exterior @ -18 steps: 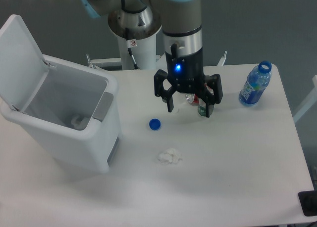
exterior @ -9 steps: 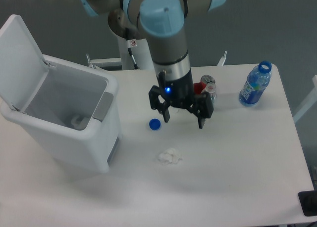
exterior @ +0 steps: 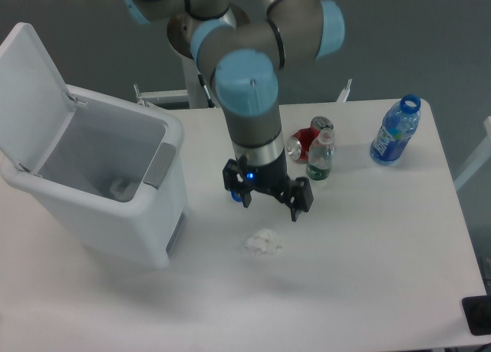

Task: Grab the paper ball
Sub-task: 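Lower the gripper over the paper ball and close the fingers on it, then hold the paper ball in the closed gripper near the table, then lift the held paper ball up off the table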

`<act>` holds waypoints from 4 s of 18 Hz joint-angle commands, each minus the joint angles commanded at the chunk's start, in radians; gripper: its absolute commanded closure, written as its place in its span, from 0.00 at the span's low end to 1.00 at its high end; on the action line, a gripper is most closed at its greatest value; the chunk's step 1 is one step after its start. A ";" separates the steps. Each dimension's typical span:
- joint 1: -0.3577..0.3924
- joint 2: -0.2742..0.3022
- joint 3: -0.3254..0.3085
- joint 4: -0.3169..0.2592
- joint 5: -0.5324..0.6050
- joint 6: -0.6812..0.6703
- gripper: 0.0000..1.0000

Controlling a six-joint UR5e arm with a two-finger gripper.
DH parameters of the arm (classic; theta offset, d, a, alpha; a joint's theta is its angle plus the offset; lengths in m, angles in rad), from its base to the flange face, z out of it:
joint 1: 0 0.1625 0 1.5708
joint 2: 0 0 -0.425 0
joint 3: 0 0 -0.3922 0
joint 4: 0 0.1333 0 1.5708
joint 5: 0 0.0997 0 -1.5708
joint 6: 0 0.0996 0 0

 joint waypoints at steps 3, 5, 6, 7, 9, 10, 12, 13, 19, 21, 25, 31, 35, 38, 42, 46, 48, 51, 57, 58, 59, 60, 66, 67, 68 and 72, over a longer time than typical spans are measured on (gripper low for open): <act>-0.002 -0.046 -0.020 0.000 0.009 0.060 0.00; -0.002 -0.066 -0.035 0.000 0.017 0.063 0.00; -0.002 -0.068 -0.035 0.000 0.017 0.063 0.00; -0.003 -0.071 -0.037 0.000 0.015 0.063 0.00; -0.008 -0.087 -0.038 0.000 0.017 0.063 0.00; -0.009 -0.091 -0.038 0.000 0.017 0.063 0.00; -0.012 -0.103 -0.038 0.002 0.018 0.061 0.00; -0.014 -0.107 -0.037 0.005 0.021 0.061 0.00; -0.046 -0.155 -0.035 0.006 0.138 0.114 0.00; -0.054 -0.173 -0.028 0.023 0.156 0.114 0.00; -0.054 -0.175 -0.026 0.023 0.152 0.120 0.02; -0.054 -0.173 -0.035 0.023 0.147 0.118 0.08; -0.054 -0.170 -0.040 0.023 0.146 0.118 0.22; -0.054 -0.169 -0.040 0.023 0.146 0.114 0.44; -0.052 -0.169 -0.040 0.021 0.146 0.112 0.70; -0.052 -0.169 -0.040 0.021 0.146 0.112 0.90; -0.052 -0.169 -0.040 0.021 0.146 0.111 0.97; -0.051 -0.173 -0.034 0.023 0.146 0.111 1.00; -0.034 -0.161 -0.017 0.020 0.131 0.121 1.00; -0.026 -0.157 -0.006 0.020 0.105 0.120 1.00; -0.022 -0.141 0.000 0.020 0.071 0.120 1.00; -0.011 -0.126 0.008 0.018 0.040 0.121 1.00; 0.014 -0.056 0.037 0.012 -0.029 0.121 1.00; 0.018 -0.043 0.037 0.011 -0.040 0.121 1.00; 0.021 -0.031 0.037 0.009 -0.052 0.121 1.00; 0.058 0.032 0.037 0.005 -0.170 0.121 1.00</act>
